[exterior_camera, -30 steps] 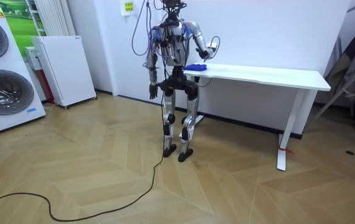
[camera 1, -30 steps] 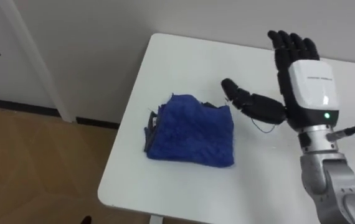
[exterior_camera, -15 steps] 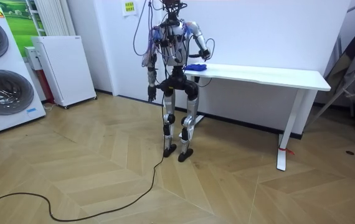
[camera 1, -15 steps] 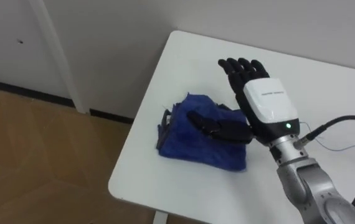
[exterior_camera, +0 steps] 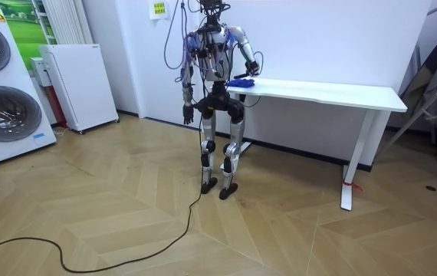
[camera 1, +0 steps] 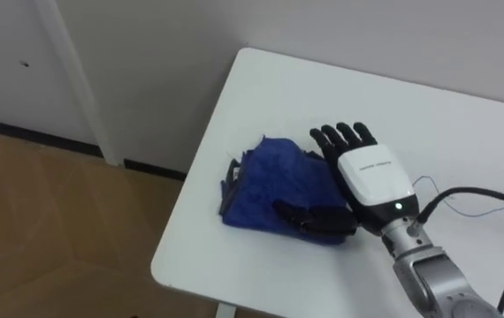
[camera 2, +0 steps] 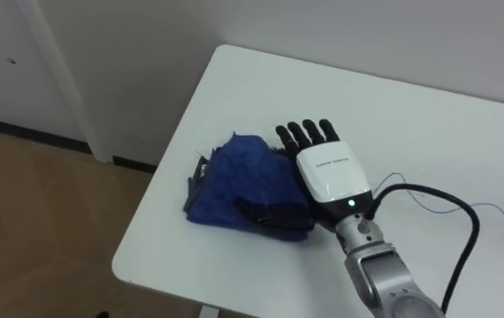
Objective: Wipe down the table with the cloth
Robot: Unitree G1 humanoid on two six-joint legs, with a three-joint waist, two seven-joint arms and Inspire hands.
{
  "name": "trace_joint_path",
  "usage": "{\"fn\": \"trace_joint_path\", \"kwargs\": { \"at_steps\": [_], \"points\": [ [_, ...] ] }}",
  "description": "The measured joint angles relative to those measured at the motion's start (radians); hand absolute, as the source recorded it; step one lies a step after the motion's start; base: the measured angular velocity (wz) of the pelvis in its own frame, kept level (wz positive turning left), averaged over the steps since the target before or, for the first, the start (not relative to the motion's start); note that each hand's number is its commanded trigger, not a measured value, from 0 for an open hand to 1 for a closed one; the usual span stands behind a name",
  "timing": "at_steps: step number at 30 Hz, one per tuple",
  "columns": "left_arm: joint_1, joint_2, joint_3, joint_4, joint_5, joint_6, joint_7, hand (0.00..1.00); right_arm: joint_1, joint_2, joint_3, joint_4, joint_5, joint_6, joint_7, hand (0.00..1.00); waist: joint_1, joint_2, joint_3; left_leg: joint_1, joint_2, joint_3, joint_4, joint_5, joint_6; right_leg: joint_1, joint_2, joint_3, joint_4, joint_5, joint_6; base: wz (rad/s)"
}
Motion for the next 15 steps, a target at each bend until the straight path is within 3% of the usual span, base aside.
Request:
{"fn": "trace_joint_path", "kwargs": {
  "at_steps": [15],
  "points": [
    [0.0,0.001,-0.002,-0.006,-0.001,-0.003,-0.011,0.0,0.007,0.0,0.03,0.101,0.001,0.002,0.005,0.0,-0.003,0.006,0.0068,0.0,0.0,-0.009,0.005,0.0,0.0,0.013,0.001,-0.013,-0.013,0.005,-0.001,0.01]
  ]
}}
